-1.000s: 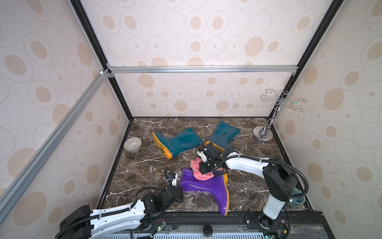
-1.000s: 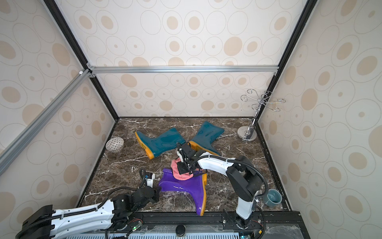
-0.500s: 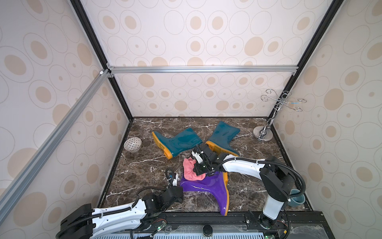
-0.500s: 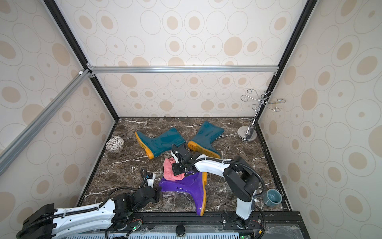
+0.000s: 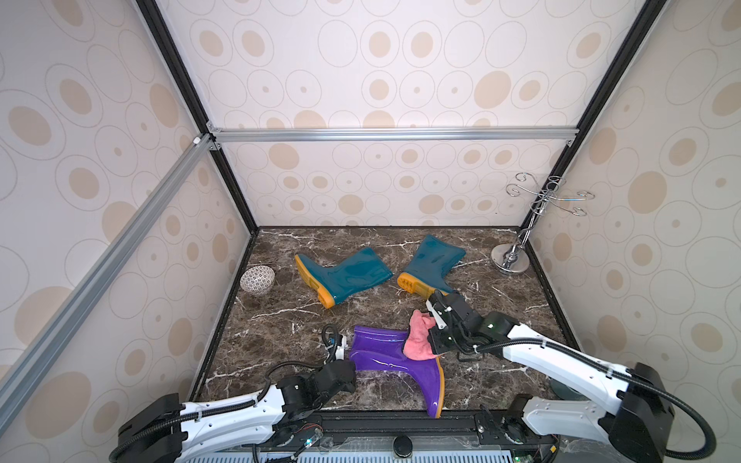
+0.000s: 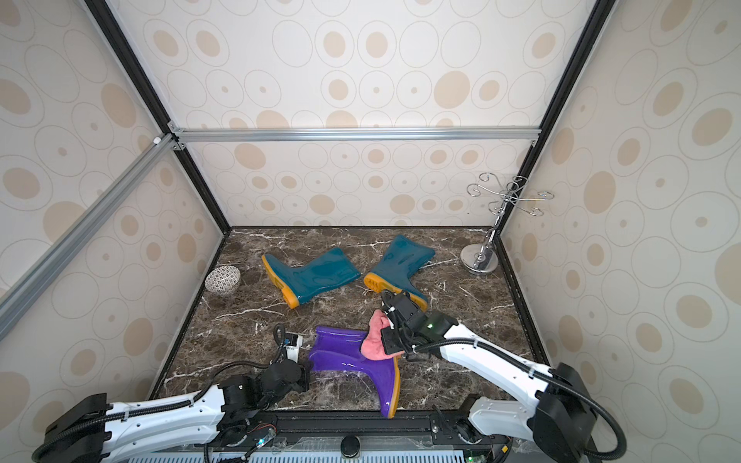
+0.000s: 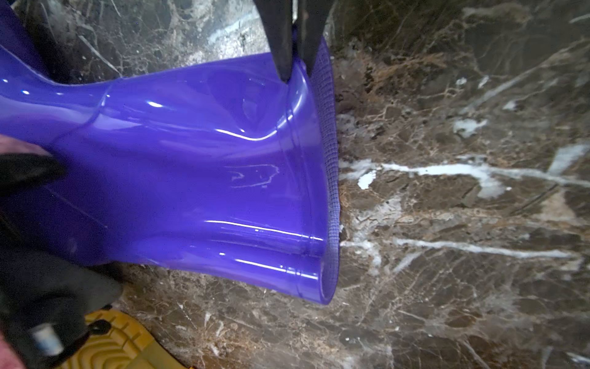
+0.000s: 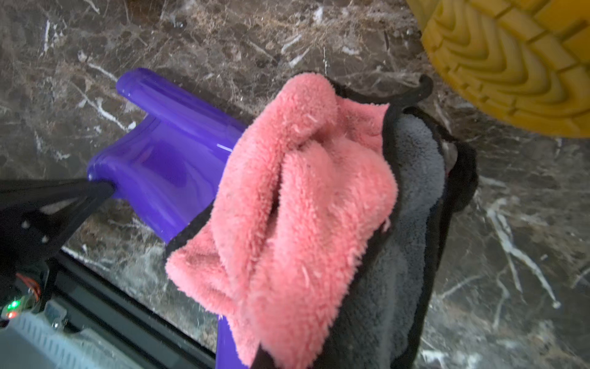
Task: Wipe the rubber boots with a cloth
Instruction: Wipe the dirt off the rubber boot.
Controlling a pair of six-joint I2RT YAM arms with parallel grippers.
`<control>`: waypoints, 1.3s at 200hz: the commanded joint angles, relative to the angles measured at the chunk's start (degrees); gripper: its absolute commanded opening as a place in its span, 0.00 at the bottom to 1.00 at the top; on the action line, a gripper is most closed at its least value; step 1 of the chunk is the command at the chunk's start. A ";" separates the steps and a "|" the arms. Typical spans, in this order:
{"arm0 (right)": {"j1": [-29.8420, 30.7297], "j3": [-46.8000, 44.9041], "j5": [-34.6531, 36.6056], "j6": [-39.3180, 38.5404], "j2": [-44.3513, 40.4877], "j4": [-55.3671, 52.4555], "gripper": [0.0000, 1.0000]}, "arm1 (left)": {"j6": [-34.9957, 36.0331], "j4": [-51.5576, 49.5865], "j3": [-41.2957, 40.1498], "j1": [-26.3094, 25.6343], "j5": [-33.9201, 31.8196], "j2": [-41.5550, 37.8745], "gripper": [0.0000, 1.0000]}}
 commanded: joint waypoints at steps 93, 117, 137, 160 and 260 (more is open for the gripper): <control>19.22 -10.69 4.12 17.11 -7.05 -6.00 0.00 | 2.34 -1.13 3.15 0.78 -2.86 -0.01 0.00; 17.56 -8.48 10.08 12.98 -2.26 -5.75 0.00 | 2.47 -0.84 3.51 0.91 -2.52 1.16 0.00; 13.25 -5.70 10.86 9.13 2.47 -2.94 0.00 | 2.22 -0.75 3.53 0.91 -2.17 1.69 0.00; 6.54 -3.62 10.20 5.24 6.65 1.10 0.00 | 2.21 -0.90 3.53 0.95 -2.30 1.58 0.00; 2.35 -4.74 -0.91 2.60 4.56 2.27 0.00 | 1.73 -1.24 3.47 0.92 -2.66 0.04 0.00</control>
